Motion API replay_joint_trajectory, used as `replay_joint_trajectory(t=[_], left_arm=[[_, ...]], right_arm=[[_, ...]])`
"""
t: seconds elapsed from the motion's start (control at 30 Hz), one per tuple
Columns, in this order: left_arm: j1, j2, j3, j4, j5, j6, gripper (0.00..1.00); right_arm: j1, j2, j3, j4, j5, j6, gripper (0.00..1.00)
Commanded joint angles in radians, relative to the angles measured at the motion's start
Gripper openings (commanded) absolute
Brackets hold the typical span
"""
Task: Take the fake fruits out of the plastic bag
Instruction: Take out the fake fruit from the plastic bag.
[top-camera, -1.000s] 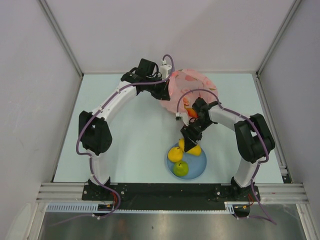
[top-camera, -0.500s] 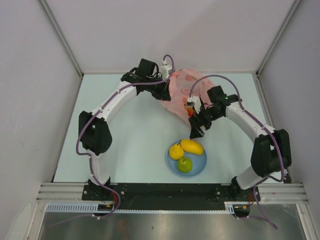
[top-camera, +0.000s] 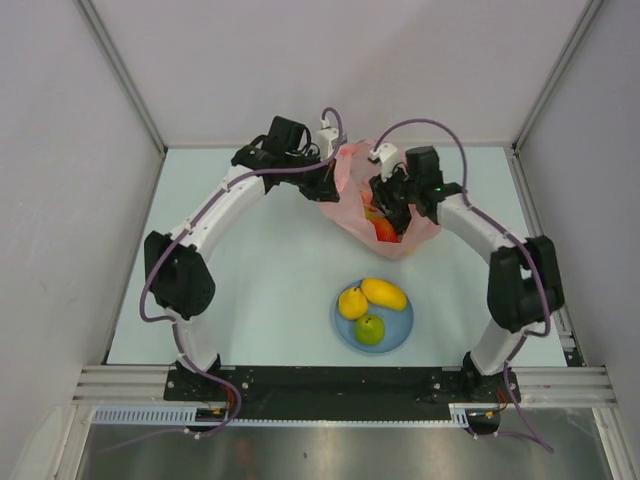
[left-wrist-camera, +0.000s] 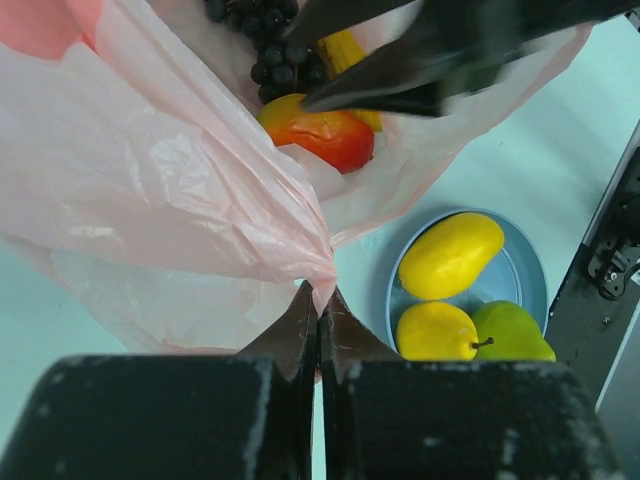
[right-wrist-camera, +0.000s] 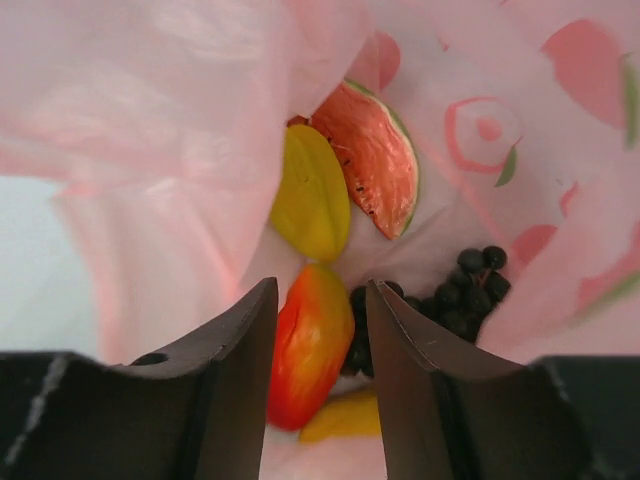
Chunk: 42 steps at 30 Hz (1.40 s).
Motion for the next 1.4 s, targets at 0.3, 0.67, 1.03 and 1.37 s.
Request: replay_joint_trajectory(t=[0.3,0.67,1.03,1.37], left_arm=[[-0.004,-0.180,-0.111,-0.065,-0.017,0.094,0.00],[-0.004,-0.143,-0.088,-0.050,-0.013,0.077,0.00],[0.018,-0.241,-0.096,-0.220,-0.019,0.207,0.00],[0.019,-0.183,-0.090,-0.213,-0.045,0.176,0.00]], right_arm=[[0.066,0.240,0.095,0.192,0.294,-0.034,0.59],[0.089,0.223,0.095,-0.184,0.273,-0.053,0.65],[0.107,0.233,0.095,-0.083,0.280,-0.030,0.70],[0.104,0.268,0.143,-0.130,0.374,-0.019,0.71]])
